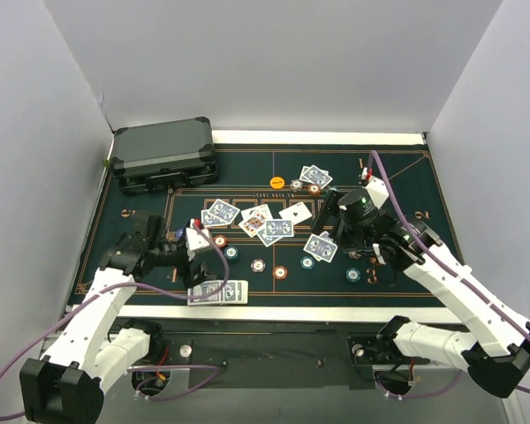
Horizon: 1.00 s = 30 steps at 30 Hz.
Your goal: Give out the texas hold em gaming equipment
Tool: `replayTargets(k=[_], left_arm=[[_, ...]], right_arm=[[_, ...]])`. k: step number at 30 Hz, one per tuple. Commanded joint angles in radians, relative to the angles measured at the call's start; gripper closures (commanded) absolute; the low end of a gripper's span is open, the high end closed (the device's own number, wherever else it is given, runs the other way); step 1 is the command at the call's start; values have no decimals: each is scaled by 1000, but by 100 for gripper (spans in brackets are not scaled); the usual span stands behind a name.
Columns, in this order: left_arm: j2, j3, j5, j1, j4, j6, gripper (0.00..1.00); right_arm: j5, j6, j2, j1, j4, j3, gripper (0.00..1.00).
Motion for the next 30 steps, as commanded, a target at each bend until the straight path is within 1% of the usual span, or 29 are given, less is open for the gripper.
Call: replayTargets(k=[1, 2, 3, 5, 7, 9, 10, 11, 12, 14, 15, 18, 20, 24, 26, 30], left_arm=[[25, 154, -79, 6, -106, -272, 10], [36, 184, -96, 7, -149, -256, 10], [55, 227, -118, 9, -198, -280, 10], [78, 275, -181, 9, -234, -346, 9], [97, 327, -227, 9, -289, -357, 9], [102, 359, -298, 9, -308, -384, 9], [100, 363, -364, 12, -303, -413, 9], [99, 369, -399, 15, -293, -436, 9], [97, 373, -501, 15, -282, -491, 9], [80, 354, -627, 33, -233, -544, 9], [74, 344, -639, 77, -222, -547, 8], [46, 312, -565, 203, -184, -564, 8], [42, 289, -547, 243, -161, -565, 8], [48, 222, -580, 259, -87, -587, 8], [60, 217, -590, 263, -70, -605, 8], [86, 209, -620, 272, 7, -644, 8]], right_arm=[[29, -19, -57, -6, -49, -35, 4], [29, -23, -72, -6, -49, -41, 3], [28, -28, -78, -7, -52, -52, 3], [29, -51, -97, -7, -58, -69, 2], [35, -75, -115, -9, -62, -86, 2], [46, -105, -134, -7, -64, -103, 1], [51, -123, -146, -10, -64, -112, 1], [57, -137, -152, -12, -64, -127, 1], [69, -160, -164, -15, -64, -145, 1], [85, -178, -192, -32, -64, -200, 1], [79, -183, -204, -56, -50, -227, 1], [51, -209, -233, -119, -20, -323, 1], [45, -232, -232, -163, -10, -354, 1], [40, -281, -195, -264, 31, -396, 0], [28, -299, -169, -306, 48, -405, 0], [34, -312, -138, -352, 109, -425, 0]])
